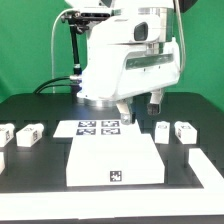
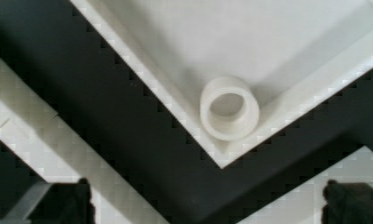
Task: Assemble one leg
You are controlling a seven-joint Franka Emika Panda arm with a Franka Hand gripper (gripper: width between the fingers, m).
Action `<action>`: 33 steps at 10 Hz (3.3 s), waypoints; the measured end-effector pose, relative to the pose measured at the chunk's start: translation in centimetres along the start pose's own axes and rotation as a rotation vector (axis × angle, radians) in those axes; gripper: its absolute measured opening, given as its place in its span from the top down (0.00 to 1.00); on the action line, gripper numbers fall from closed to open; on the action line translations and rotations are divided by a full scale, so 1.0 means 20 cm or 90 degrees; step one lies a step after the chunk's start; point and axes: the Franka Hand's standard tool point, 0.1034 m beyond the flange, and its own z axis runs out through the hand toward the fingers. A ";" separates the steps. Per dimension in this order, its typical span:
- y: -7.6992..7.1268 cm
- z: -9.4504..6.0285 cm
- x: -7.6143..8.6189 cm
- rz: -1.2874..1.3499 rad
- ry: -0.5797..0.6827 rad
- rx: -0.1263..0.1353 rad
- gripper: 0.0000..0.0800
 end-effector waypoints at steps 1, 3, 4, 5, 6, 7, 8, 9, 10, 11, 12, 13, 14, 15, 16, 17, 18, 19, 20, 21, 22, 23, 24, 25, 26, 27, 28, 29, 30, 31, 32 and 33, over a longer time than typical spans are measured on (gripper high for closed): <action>0.00 0.00 0.00 0.000 0.000 0.000 0.19; 0.00 0.00 0.00 0.000 0.000 0.000 0.19; 0.00 0.00 0.00 0.001 0.000 0.001 0.19; 0.00 0.00 0.00 0.001 0.000 0.001 0.19; 0.00 0.01 0.00 0.001 0.000 0.001 0.19; 0.00 0.01 0.00 0.001 -0.001 0.002 0.19; 0.00 0.01 0.00 0.001 -0.001 0.002 0.19; 0.00 0.01 0.00 0.001 -0.001 0.002 0.19; 0.00 0.01 0.00 0.001 -0.001 0.002 0.19; -0.01 0.01 0.00 0.001 -0.002 0.003 0.19; -0.01 0.02 0.00 0.001 -0.002 0.003 0.19; 0.00 0.02 -0.01 -0.008 -0.003 0.004 0.19; 0.00 0.02 -0.02 -0.029 -0.003 0.005 0.19; -0.03 0.04 -0.03 -0.068 0.001 0.001 0.19; -0.09 0.08 -0.10 -0.139 -0.007 0.013 0.19; -0.15 0.13 -0.17 -0.200 -0.020 0.033 0.19; -0.18 0.16 -0.23 -0.245 -0.025 0.043 0.19; -0.19 0.16 -0.28 -0.243 -0.020 0.037 0.19; -0.19 0.17 -0.28 -0.239 -0.021 0.039 0.19; -0.19 0.17 -0.28 -0.240 -0.021 0.039 0.19; -0.19 0.17 -0.28 -0.240 -0.021 0.040 0.19; -0.19 0.17 -0.28 -0.240 -0.021 0.040 0.19; -0.19 0.18 -0.30 -0.262 -0.015 0.036 0.19; -0.22 0.22 -0.38 -0.308 -0.006 0.028 0.19; -0.25 0.25 -0.47 -0.363 0.002 0.021 0.19; -0.29 0.28 -0.53 -0.402 0.005 0.022 0.19; -0.33 0.31 -0.59 -0.432 0.010 0.017 0.19; -0.37 0.34 -0.63 -0.437 0.013 0.016 0.19; -0.41 0.39 -0.65 -0.441 0.011 0.030 0.19; -0.43 0.41 -0.65 -0.440 0.010 0.037 0.19; -0.45 0.44 -0.66 -0.436 0.009 0.044 0.19; -0.46 0.45 -0.65 -0.423 0.008 0.049 0.19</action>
Offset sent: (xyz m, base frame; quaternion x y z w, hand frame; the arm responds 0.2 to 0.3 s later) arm 0.0000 0.0000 0.0000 0.0000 0.0000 0.0000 1.0000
